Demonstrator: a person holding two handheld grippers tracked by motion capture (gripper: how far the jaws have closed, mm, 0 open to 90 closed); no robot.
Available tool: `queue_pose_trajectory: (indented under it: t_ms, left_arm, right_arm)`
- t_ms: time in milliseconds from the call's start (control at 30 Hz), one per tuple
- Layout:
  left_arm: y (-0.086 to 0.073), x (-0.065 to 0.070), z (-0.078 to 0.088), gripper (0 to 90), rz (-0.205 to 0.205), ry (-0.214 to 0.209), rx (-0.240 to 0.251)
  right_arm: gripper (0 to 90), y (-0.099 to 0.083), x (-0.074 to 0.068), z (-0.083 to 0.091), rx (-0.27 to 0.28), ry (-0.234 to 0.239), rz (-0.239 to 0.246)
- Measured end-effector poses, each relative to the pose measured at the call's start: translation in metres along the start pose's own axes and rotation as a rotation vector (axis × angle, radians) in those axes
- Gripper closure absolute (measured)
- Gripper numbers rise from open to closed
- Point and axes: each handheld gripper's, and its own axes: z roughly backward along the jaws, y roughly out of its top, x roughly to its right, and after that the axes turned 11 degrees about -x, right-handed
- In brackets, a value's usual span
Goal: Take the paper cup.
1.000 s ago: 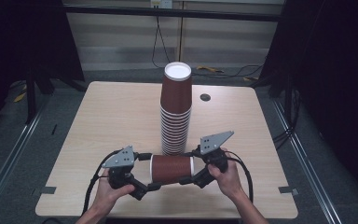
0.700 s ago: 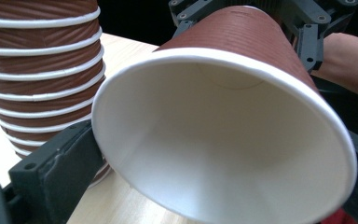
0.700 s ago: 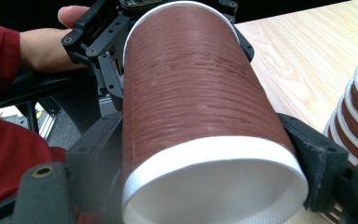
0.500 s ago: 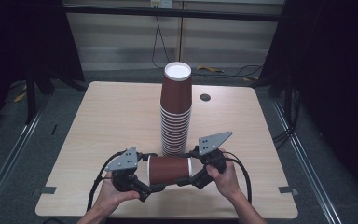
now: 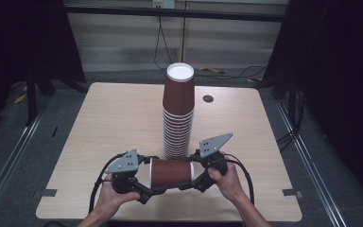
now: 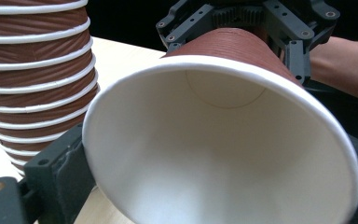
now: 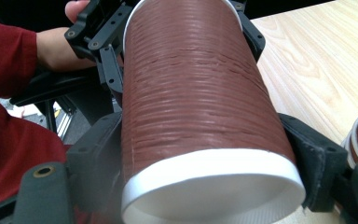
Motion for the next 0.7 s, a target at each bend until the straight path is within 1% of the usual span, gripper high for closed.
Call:
queue_pose_trajectory:
  t_ms: [100,200,300,367,433,467,533,633,700]
  left_arm:
    - [0.0005,-0.0002,0.0009,5.1,-0.006,0.004,-0.005]
    - [0.0012,0.0001,0.0019,5.1,-0.009,0.006,-0.014]
    - [0.0021,0.0005,0.0025,5.1,-0.012,0.007,-0.020]
    - [0.0022,0.0004,0.0030,5.1,-0.017,0.009,-0.026]
    - [0.0020,-0.0005,0.0034,5.2,-0.017,0.007,-0.031]
    - [0.0019,-0.0010,0.0040,5.1,-0.016,0.011,-0.032]
    - [0.0018,-0.0015,0.0045,5.1,-0.013,0.013,-0.029]
    - [0.0016,-0.0032,0.0066,5.1,-0.013,0.027,-0.043]
    - [0.0010,-0.0043,0.0084,5.1,-0.010,0.031,-0.054]
  right_arm:
    - [20.3,-0.0001,-0.0005,-0.0003,0.003,-0.005,0.004]
    - [16.0,0.0000,-0.0006,-0.0005,-0.001,-0.008,0.000]
    - [13.4,-0.0003,-0.0010,-0.0003,-0.005,-0.032,-0.006]
    - [13.2,-0.0004,-0.0015,0.0003,-0.001,-0.030,-0.003]
    - [13.2,-0.0004,-0.0021,0.0009,-0.001,-0.040,-0.004]
    - [13.2,-0.0004,-0.0022,0.0012,-0.003,-0.036,-0.004]
    - [13.2,-0.0009,-0.0019,0.0016,-0.005,-0.045,-0.007]
    - [13.2,-0.0015,-0.0008,0.0023,-0.012,-0.058,-0.016]
    - [13.3,-0.0022,-0.0001,0.0030,-0.016,-0.058,-0.019]
